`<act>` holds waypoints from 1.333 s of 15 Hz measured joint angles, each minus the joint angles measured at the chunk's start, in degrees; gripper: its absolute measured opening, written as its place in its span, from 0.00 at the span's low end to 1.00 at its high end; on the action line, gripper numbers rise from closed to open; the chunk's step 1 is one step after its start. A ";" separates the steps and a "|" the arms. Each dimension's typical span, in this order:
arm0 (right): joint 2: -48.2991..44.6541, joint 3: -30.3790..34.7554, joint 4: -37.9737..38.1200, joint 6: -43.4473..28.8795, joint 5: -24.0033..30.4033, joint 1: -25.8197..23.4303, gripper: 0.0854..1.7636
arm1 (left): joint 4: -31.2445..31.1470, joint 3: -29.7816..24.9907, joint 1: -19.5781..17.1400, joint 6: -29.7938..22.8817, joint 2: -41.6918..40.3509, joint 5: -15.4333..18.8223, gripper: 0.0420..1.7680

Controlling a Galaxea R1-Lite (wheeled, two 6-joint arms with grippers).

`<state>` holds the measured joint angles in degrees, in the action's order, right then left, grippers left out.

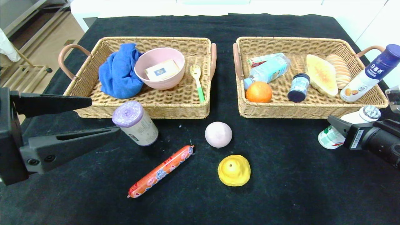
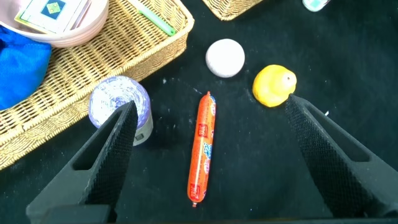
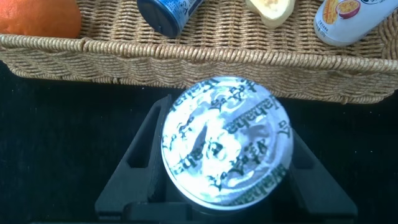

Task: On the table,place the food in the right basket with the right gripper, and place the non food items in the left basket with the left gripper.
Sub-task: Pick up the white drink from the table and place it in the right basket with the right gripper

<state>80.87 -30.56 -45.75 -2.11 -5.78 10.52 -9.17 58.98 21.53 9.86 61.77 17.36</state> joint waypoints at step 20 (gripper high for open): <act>-8.61 -9.73 20.43 2.73 0.57 1.52 0.49 | -0.01 0.00 0.00 0.00 0.20 0.00 0.97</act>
<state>72.27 -40.29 -25.32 0.62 -5.21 12.04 -9.18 58.98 21.53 9.86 61.96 17.36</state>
